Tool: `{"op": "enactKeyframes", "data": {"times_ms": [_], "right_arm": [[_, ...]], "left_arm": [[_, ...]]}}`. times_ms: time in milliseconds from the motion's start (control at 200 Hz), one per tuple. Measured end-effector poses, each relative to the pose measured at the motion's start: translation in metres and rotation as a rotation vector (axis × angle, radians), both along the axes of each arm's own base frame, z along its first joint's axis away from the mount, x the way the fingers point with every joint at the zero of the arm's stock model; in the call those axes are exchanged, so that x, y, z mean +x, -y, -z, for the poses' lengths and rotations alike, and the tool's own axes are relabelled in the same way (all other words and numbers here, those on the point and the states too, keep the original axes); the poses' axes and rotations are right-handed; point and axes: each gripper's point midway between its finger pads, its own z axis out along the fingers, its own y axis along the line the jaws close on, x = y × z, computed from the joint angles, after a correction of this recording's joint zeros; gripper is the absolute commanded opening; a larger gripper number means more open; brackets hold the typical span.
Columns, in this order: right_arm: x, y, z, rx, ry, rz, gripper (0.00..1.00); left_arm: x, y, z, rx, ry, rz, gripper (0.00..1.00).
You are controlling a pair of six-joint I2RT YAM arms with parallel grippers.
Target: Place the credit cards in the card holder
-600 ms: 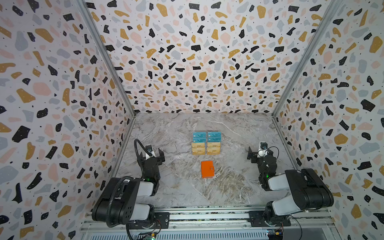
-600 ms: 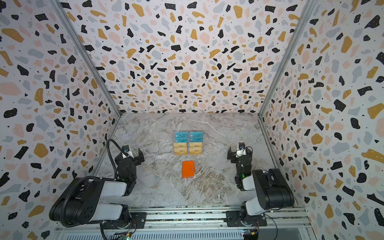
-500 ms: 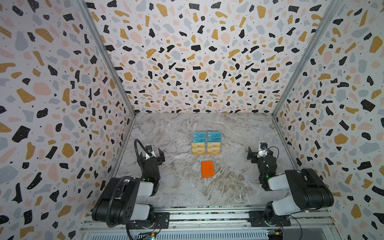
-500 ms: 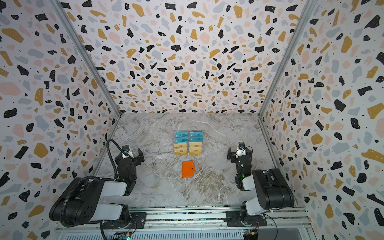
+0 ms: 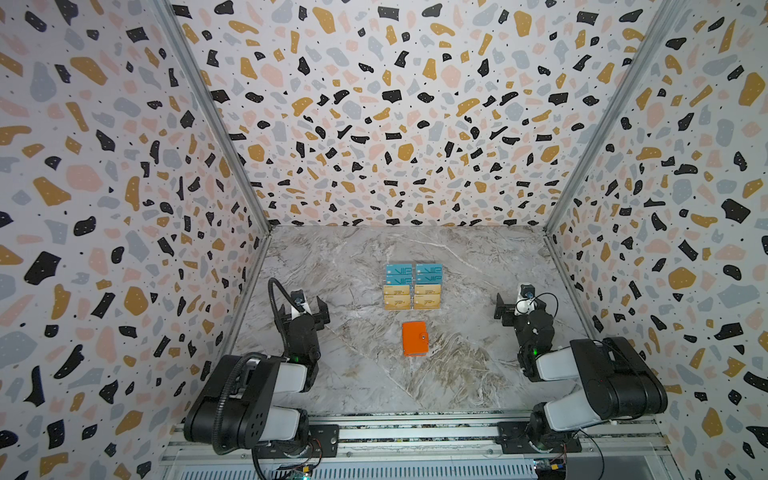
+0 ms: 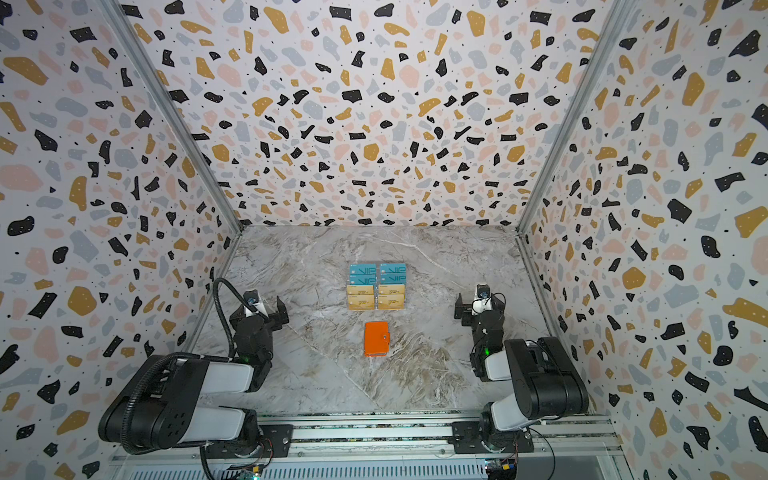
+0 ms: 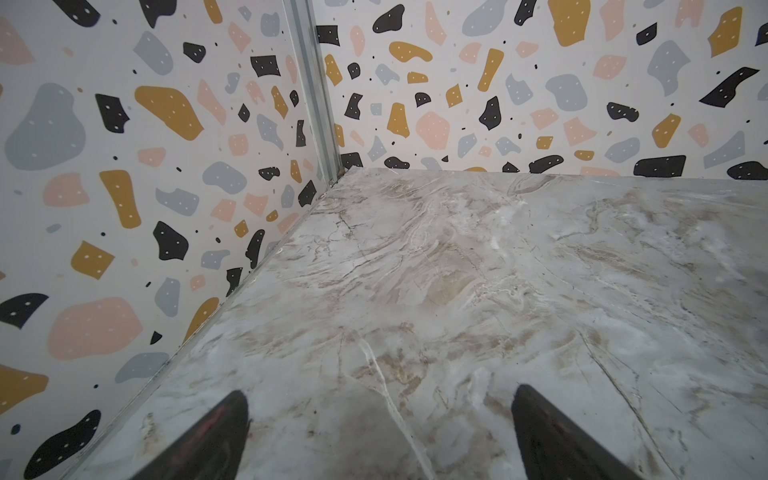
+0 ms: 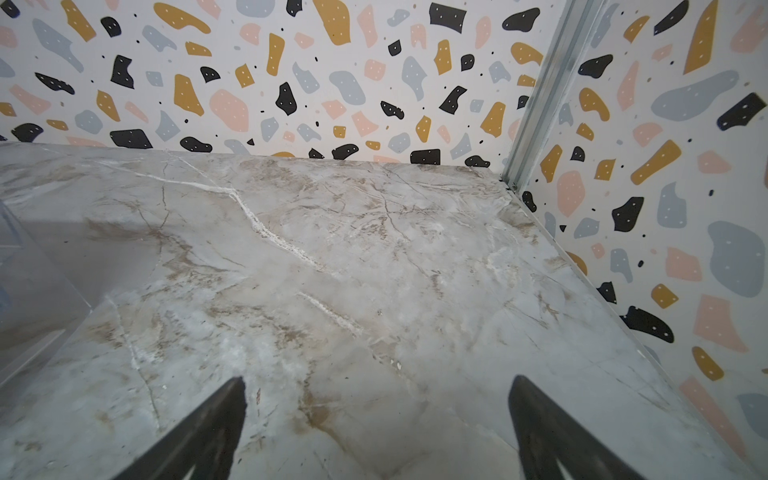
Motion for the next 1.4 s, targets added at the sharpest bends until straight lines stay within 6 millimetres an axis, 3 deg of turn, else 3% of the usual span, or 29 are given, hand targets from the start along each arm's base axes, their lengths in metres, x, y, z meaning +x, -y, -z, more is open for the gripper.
{"op": "enactKeyframes", "data": {"times_ms": [340, 430, 516, 581, 666, 761, 846, 996, 1086, 1151, 1256, 1402], "right_arm": [[0.000, 0.001, -0.002, 0.003, 0.005, 0.006, 1.00], [-0.003, 0.003, -0.011, 0.003, 0.010, 0.018, 0.97], [-0.003, 0.004, -0.034, 0.009, 0.045, 0.024, 0.89], [0.001, 0.000, -0.062, 0.036, 0.084, 0.014, 0.83], [0.009, -0.007, -0.103, 0.093, 0.121, -0.013, 0.81], [0.019, -0.032, -0.140, 0.175, 0.104, -0.100, 0.77], [0.019, -0.067, -0.151, 0.242, 0.024, -0.230, 0.68], [-0.004, -0.149, -0.119, 0.318, -0.270, -0.480, 0.64], [-0.037, -0.203, -0.084, 0.335, -0.474, -0.628, 0.62], [-0.064, -0.231, -0.059, 0.347, -0.609, -0.704, 0.60], [-0.094, -0.259, -0.027, 0.356, -0.768, -0.761, 0.54], [-0.110, -0.271, 0.017, 0.356, -0.933, -0.745, 0.50]], "left_arm": [[0.000, -0.004, -0.001, -0.003, -0.004, -0.026, 1.00], [0.009, -0.010, -0.015, -0.009, -0.011, -0.077, 1.00], [0.028, -0.013, -0.048, -0.028, 0.013, -0.120, 1.00], [0.040, -0.014, -0.076, -0.057, 0.035, -0.144, 0.91], [0.045, -0.011, -0.108, -0.114, 0.052, -0.162, 0.79], [0.039, -0.001, -0.132, -0.182, 0.050, -0.145, 0.71], [0.032, 0.019, -0.135, -0.230, -0.002, -0.088, 0.68], [0.020, 0.070, -0.107, -0.283, -0.201, 0.076, 0.62], [0.012, 0.112, -0.086, -0.326, -0.329, 0.217, 0.62], [0.004, 0.141, -0.069, -0.364, -0.415, 0.312, 0.62], [-0.011, 0.183, -0.044, -0.430, -0.539, 0.431, 0.62], [-0.024, 0.221, -0.018, -0.547, -0.660, 0.523, 0.57]]}}
